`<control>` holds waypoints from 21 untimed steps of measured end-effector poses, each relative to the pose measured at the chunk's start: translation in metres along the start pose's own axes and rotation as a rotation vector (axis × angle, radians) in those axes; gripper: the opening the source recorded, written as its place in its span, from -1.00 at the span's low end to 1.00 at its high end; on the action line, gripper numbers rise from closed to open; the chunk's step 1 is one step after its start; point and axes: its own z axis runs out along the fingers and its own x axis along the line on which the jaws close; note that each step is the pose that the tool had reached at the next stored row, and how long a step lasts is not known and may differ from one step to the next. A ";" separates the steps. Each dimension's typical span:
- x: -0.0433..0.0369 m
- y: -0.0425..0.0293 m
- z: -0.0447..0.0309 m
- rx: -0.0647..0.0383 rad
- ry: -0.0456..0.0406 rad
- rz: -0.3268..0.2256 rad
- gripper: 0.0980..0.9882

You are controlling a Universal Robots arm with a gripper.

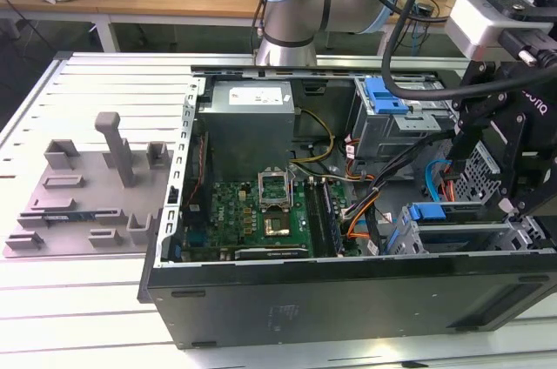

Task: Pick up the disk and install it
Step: 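Insert the first disk wire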

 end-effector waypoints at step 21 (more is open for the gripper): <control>-0.0541 -0.0004 0.0063 0.066 0.2414 0.081 0.01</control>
